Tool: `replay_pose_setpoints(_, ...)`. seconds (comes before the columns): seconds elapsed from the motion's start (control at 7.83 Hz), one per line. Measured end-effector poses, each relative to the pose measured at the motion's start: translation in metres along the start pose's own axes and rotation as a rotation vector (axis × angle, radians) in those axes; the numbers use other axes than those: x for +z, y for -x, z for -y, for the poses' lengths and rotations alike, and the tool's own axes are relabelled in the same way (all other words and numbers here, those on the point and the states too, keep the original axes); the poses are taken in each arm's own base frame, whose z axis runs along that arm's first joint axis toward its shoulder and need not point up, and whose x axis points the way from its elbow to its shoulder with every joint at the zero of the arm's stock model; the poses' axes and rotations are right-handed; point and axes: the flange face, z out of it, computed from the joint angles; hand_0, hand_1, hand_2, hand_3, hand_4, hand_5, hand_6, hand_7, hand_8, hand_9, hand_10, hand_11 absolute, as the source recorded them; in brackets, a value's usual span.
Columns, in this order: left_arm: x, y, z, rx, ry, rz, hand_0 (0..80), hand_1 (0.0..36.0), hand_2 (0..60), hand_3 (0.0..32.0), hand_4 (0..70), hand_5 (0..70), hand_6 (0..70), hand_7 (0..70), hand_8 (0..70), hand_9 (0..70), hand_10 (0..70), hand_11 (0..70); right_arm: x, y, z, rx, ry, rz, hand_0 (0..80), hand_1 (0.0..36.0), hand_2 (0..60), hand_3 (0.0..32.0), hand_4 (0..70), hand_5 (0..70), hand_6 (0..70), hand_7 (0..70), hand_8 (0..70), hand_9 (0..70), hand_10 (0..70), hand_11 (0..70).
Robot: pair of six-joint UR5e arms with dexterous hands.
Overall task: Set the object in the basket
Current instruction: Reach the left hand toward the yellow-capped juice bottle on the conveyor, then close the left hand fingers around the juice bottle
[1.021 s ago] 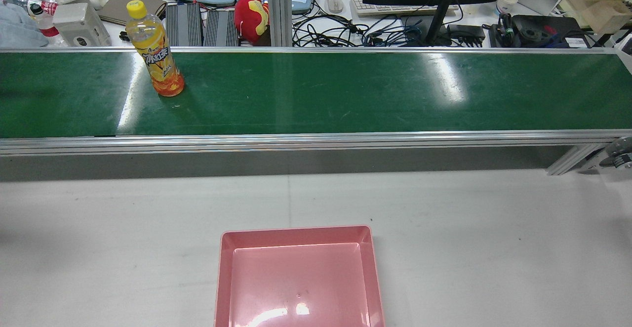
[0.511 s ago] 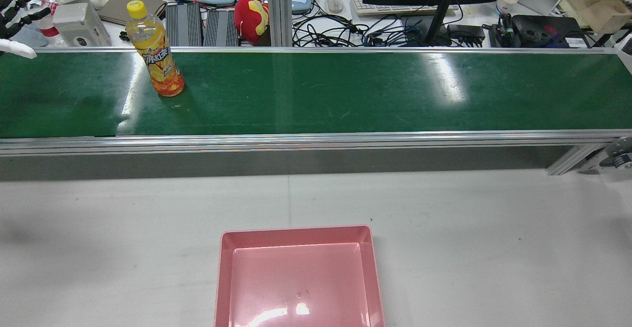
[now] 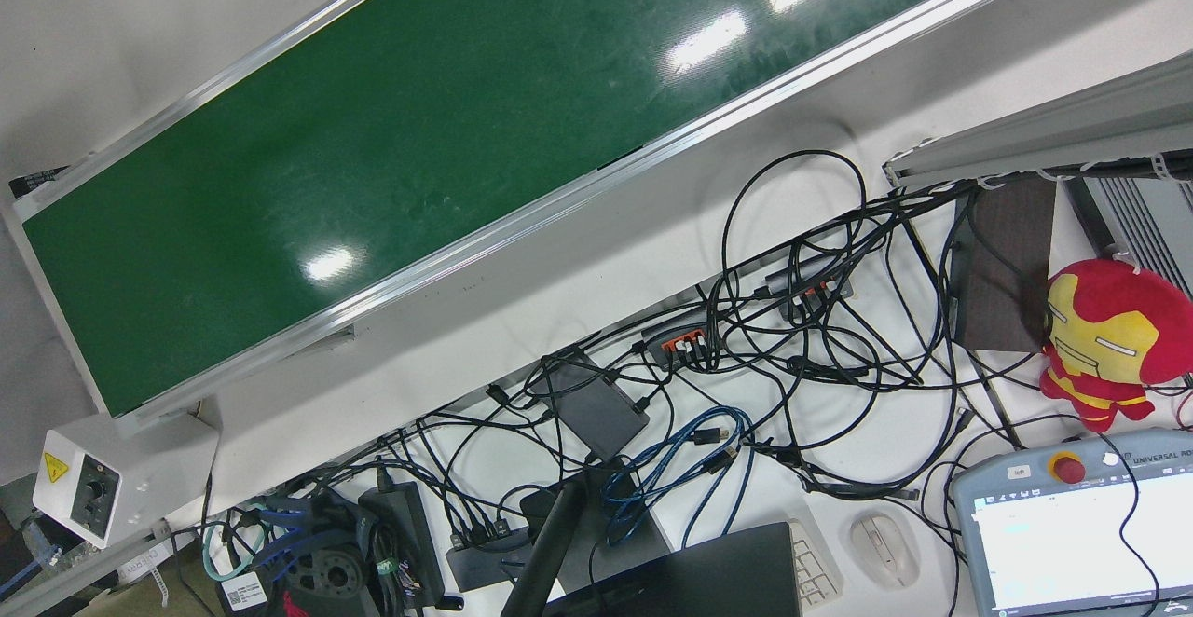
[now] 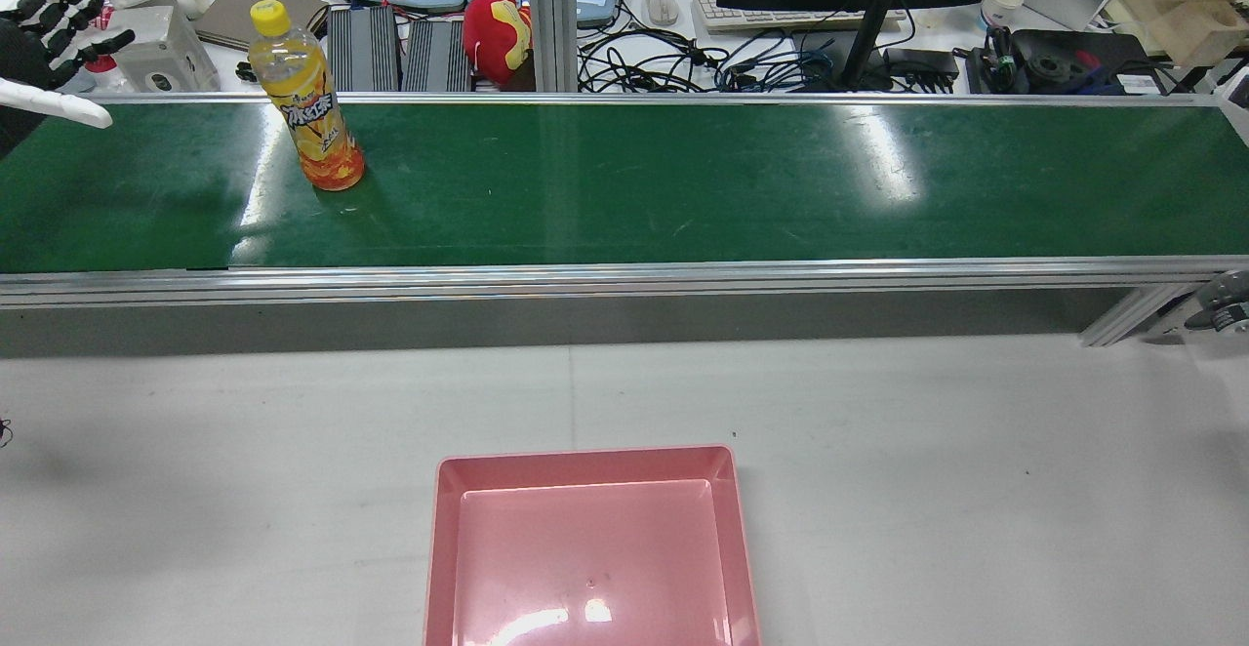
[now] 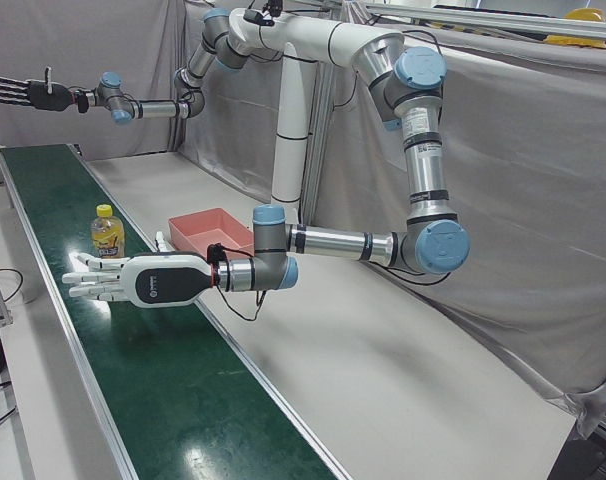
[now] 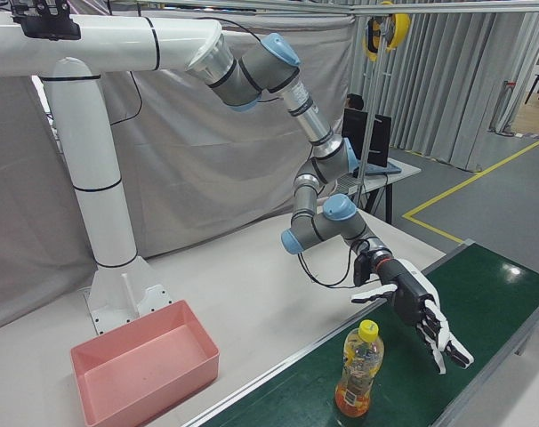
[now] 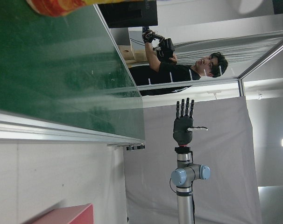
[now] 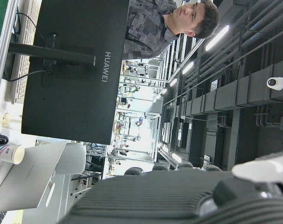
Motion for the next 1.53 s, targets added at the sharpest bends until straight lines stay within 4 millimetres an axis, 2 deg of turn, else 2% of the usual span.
replay_pose_setpoints(0.26,0.021,0.013,-0.022,-0.001,0.016,0.009,57.6,18.5,0.0,0.0,6.9,27.6,0.0,4.1,0.0,0.0,5.1,10.0,0.000,0.000,0.000,0.000,0.000,0.000,0.0,0.0,0.0,0.0,0.0,0.0,0.0,0.0,0.0,0.0,0.0,0.0)
replay_pose_setpoints(0.38,0.029,0.027,-0.031,-0.005,0.022,0.026,57.5,18.4,0.0,0.0,6.7,28.3,0.0,3.8,0.0,0.0,4.9,9.6,0.000,0.000,0.000,0.000,0.001,0.000,0.0,0.0,0.0,0.0,0.0,0.0,0.0,0.0,0.0,0.0,0.0,0.0)
replay_pose_setpoints(0.64,0.040,0.050,-0.039,-0.013,0.026,0.054,56.8,18.3,0.0,0.0,6.2,28.2,0.0,4.2,0.1,0.0,4.9,9.6,0.000,0.000,-0.001,0.000,0.001,0.000,0.0,0.0,0.0,0.0,0.0,0.0,0.0,0.0,0.0,0.0,0.0,0.0)
replay_pose_setpoints(1.02,0.049,0.059,-0.043,-0.016,0.029,0.062,57.7,18.5,0.0,0.0,7.5,32.1,0.0,4.4,0.6,0.3,4.9,9.7,0.000,0.000,-0.001,0.000,0.002,0.000,0.0,0.0,0.0,0.0,0.0,0.0,0.0,0.0,0.0,0.0,0.0,0.0)
replay_pose_setpoints(1.4,0.062,0.076,-0.060,-0.027,0.044,0.078,58.0,18.7,0.0,0.0,8.3,34.4,0.0,4.5,0.7,0.4,5.5,10.5,0.000,0.000,-0.001,0.000,0.002,0.000,0.0,0.0,0.0,0.0,0.0,0.0,0.0,0.0,0.0,0.0,0.0,0.0)
replay_pose_setpoints(1.53,0.063,0.076,-0.062,-0.028,0.045,0.079,57.6,19.4,3.0,0.0,9.8,39.9,0.2,6.3,3.6,4.4,8.4,14.7,0.000,0.000,-0.001,0.000,0.002,0.000,0.0,0.0,0.0,0.0,0.0,0.0,0.0,0.0,0.0,0.0,0.0,0.0)
